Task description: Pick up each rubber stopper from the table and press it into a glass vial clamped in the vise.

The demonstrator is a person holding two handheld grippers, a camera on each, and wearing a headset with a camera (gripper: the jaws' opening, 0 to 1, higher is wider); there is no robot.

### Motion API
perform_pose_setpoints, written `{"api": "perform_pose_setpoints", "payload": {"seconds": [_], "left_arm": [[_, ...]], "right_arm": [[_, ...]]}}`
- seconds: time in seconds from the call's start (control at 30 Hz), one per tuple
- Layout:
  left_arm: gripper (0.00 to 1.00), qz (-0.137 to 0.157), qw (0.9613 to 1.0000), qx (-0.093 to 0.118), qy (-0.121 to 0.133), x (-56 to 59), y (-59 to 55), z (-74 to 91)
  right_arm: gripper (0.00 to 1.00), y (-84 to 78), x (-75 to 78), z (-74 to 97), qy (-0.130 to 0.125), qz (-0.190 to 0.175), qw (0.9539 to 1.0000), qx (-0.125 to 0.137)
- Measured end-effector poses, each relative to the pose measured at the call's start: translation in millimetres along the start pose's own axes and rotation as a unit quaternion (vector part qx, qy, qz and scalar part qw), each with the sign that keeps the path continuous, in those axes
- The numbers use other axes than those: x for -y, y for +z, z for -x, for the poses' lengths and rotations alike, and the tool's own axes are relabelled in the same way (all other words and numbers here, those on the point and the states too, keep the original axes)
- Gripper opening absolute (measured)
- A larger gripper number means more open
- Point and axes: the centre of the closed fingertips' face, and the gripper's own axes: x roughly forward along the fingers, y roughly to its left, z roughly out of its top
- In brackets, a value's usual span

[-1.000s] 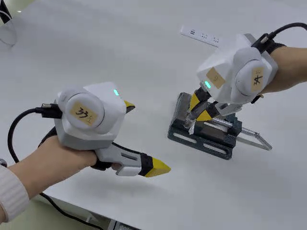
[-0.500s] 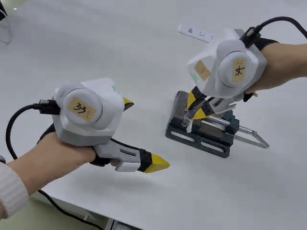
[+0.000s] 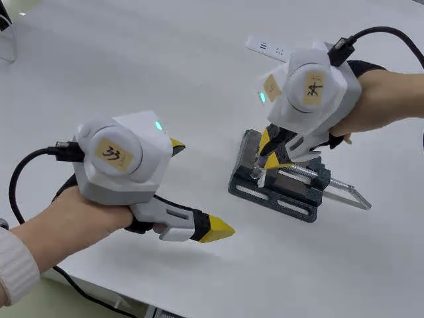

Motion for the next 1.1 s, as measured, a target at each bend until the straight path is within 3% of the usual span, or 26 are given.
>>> {"api": "perform_pose_setpoints", "payload": {"seconds": [0.27, 1.1], "left_arm": [[0.91, 0.001, 1.0000, 0.001, -0.002, 1.4, 1.3, -0.6], [0.91, 0.003, 1.0000, -0.001, -0.002, -3.1, -1.0, -0.5]], "right_arm": [[0.05, -1.1, -0.4, 2.2, -0.005, 0.008, 0.9998, 0.015], [0.11, 2.9, 2.2, 1.5, -0.007, 0.027, 0.9993, 0.025]]}}
